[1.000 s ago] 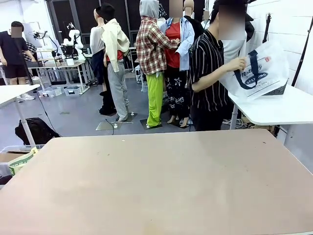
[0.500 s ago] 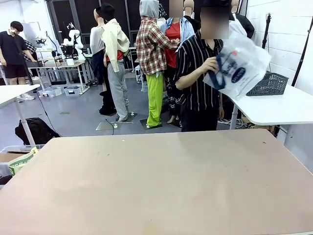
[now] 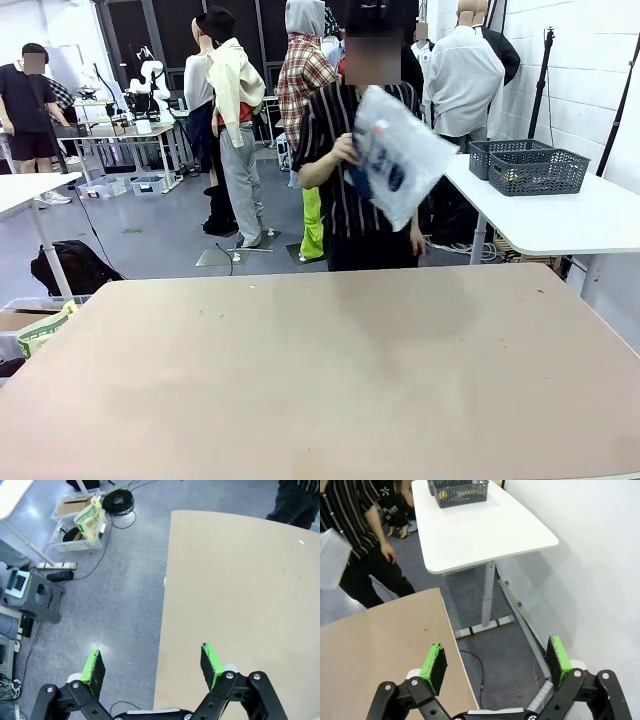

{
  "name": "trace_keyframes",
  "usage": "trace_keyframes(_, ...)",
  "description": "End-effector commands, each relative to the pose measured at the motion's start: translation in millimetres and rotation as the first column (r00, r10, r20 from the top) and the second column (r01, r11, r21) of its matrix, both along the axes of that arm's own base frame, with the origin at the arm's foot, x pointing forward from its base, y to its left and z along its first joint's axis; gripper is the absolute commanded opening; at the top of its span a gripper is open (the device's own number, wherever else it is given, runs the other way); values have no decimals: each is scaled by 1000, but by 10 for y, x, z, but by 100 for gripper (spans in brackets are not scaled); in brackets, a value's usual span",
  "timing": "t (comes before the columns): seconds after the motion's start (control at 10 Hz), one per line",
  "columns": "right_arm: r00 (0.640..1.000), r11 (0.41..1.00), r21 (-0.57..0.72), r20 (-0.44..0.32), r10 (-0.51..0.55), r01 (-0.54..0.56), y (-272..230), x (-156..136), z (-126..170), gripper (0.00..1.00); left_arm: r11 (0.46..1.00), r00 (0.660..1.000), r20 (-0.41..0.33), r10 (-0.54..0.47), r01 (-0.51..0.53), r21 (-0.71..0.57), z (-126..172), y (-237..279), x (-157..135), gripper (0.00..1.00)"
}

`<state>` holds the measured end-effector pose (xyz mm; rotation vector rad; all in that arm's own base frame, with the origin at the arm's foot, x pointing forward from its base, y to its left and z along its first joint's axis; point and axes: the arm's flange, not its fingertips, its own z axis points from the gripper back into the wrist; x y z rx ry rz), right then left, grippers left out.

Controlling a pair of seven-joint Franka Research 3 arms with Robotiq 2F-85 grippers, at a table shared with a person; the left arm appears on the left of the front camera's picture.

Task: Transfer purchased items from the store into the shopping bag.
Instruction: Open the Reusable shopping bag in the center of the table.

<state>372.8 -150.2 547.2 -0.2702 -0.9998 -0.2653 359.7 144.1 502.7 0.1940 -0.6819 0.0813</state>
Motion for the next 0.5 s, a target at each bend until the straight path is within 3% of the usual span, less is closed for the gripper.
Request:
trace_keyframes(0.0,1000,1000,-10,-15,7,-7,1,-3,-13,100,1000,1000,-3,-11,11,16,9,4,-8,100)
trace_keyframes(0.4,1000,1000,-10,-15,7,-7,1,-3,-13,100,1000,1000,-3,-11,11,16,9,4,-8,100)
